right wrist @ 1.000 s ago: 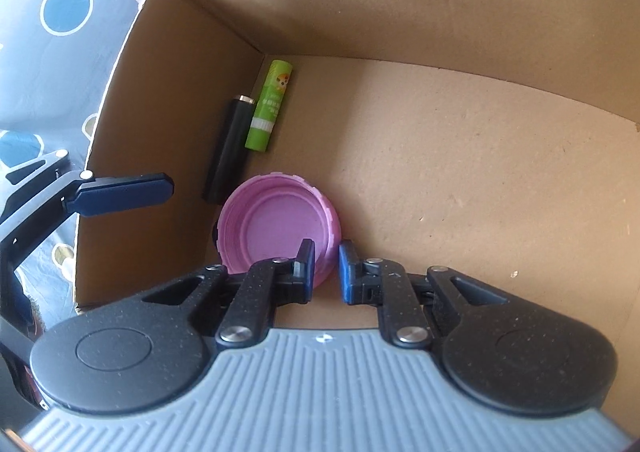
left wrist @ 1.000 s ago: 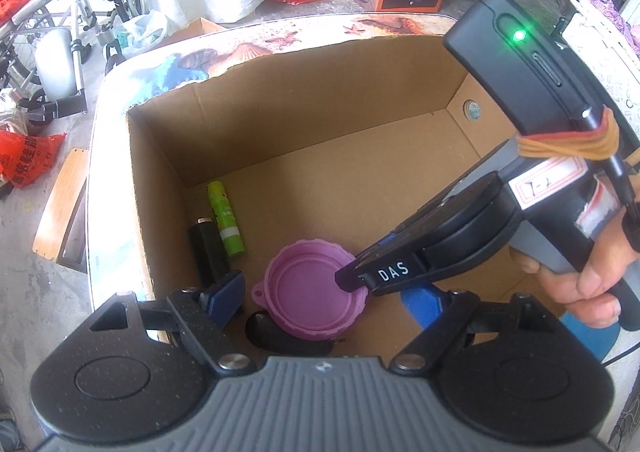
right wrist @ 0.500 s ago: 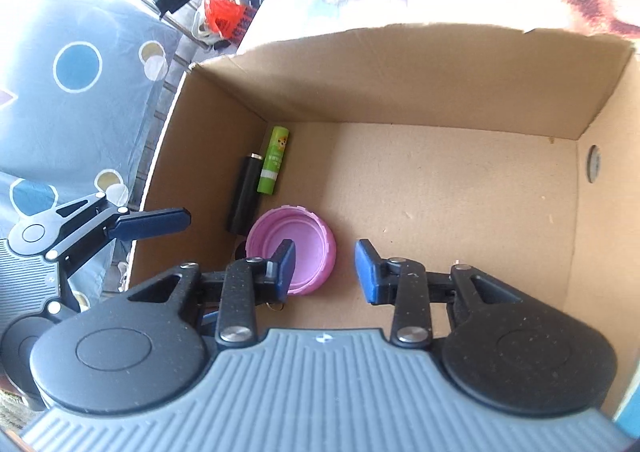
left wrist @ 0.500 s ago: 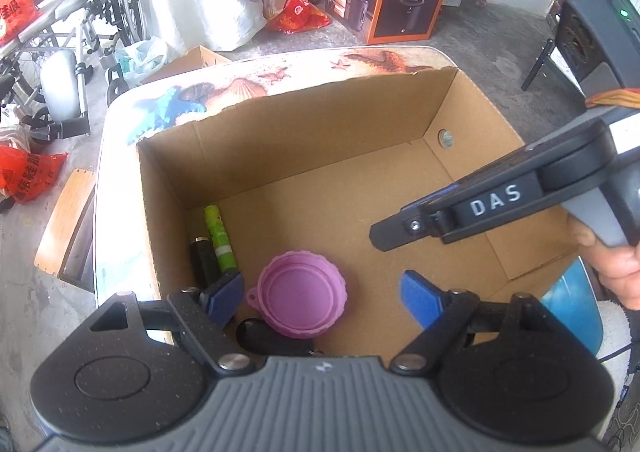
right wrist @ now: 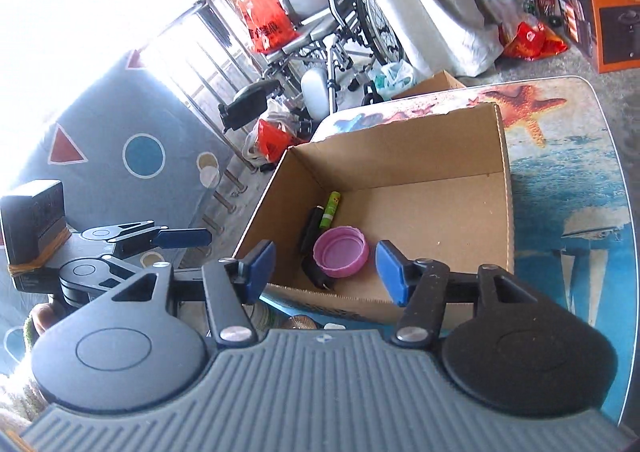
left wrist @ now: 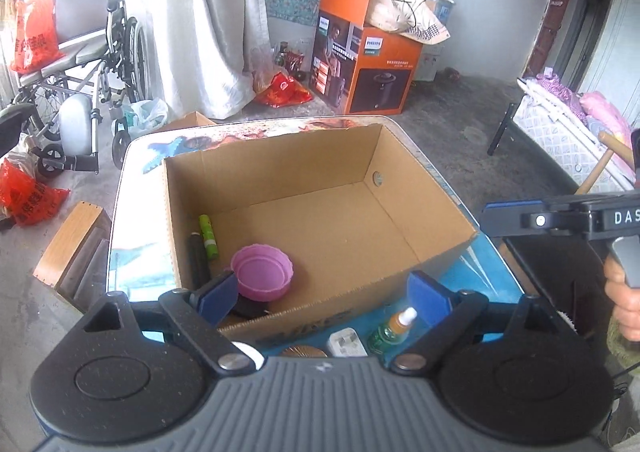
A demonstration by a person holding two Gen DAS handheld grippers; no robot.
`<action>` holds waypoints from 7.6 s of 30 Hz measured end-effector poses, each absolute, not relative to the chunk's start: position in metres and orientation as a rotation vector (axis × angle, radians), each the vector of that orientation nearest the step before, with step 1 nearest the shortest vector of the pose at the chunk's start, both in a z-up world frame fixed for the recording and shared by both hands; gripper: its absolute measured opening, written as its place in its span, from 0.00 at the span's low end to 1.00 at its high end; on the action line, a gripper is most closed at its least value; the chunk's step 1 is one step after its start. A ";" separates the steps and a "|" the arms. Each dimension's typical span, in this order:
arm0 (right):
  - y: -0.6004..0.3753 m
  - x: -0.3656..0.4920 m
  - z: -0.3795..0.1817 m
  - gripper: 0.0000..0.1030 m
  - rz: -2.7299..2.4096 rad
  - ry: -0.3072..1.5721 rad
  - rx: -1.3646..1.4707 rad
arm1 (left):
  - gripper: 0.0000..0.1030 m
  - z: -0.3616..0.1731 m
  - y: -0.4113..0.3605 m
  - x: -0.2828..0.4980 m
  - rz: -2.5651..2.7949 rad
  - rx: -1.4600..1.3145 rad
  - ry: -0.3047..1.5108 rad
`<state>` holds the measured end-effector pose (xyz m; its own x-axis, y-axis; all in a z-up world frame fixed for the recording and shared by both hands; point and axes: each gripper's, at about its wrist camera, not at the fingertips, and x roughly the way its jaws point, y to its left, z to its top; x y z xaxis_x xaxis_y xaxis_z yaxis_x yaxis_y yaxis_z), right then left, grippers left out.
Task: Organize rigid objects
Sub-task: 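Move the right tool out of the box to the black tape roll, then grasp the black electrical tape roll by its rim with the right tool, then carry the tape roll into the box and open the right tool, then move the right tool back to the green dropper bottle, then grasp the green dropper bottle by its orange cap with the right tool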
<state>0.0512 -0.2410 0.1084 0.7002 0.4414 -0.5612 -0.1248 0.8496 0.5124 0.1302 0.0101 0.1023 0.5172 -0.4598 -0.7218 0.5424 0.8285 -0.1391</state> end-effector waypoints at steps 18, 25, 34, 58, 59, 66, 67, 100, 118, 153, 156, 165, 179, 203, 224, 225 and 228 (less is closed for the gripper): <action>-0.148 0.007 -0.021 0.61 0.265 0.897 0.480 | 0.92 -0.029 0.014 0.057 -0.498 0.181 0.964; -0.122 0.023 -0.041 0.61 0.281 0.951 0.449 | 0.90 -0.045 0.005 0.048 -0.492 0.277 0.923; -0.108 0.035 -0.053 0.55 0.276 0.974 0.387 | 0.70 -0.059 -0.005 0.049 -0.502 0.330 0.922; -0.095 0.039 -0.067 0.17 0.221 0.988 0.317 | 0.64 -0.060 -0.012 0.046 -0.552 0.319 0.881; -0.095 0.037 -0.067 0.17 0.219 0.987 0.319 | 0.64 -0.059 -0.012 0.043 -0.555 0.321 0.880; -0.091 0.016 -0.054 0.17 0.220 0.950 0.305 | 0.64 -0.047 -0.013 0.021 -0.551 0.346 0.842; -0.090 0.012 -0.050 0.17 0.221 0.938 0.298 | 0.64 -0.044 -0.013 0.018 -0.548 0.350 0.833; -0.177 0.238 0.105 0.19 0.370 0.986 0.271 | 0.64 0.082 -0.066 0.250 -0.529 0.358 0.938; -0.176 0.381 -0.051 0.26 0.352 1.285 0.424 | 0.65 -0.031 -0.083 0.375 -0.451 0.390 1.233; -0.269 0.012 0.109 0.99 0.107 0.492 0.414 | 0.99 0.130 0.022 0.151 -0.571 -0.117 0.839; -0.263 -0.014 0.093 0.99 0.039 0.520 0.334 | 1.00 0.126 0.025 0.117 -0.524 -0.097 0.774; -0.237 -0.055 0.047 0.99 -0.090 0.622 0.153 | 1.00 0.080 0.027 0.070 -0.450 -0.207 0.810; -0.232 -0.084 0.039 0.99 -0.198 0.578 0.043 | 1.00 0.057 0.000 0.048 -0.422 -0.113 0.727; -0.217 -0.110 0.032 0.99 0.008 0.378 0.348 | 1.00 -0.006 -0.064 0.002 -0.538 0.288 0.535; -0.177 0.028 -0.013 0.43 0.217 0.553 0.327 | 0.56 -0.038 -0.077 0.048 -0.575 0.296 0.489; -0.176 0.033 -0.016 0.41 0.223 0.563 0.329 | 0.54 -0.039 -0.078 0.050 -0.573 0.297 0.492; -0.180 0.041 -0.024 0.36 0.242 0.595 0.352 | 0.47 -0.041 -0.081 0.054 -0.576 0.302 0.501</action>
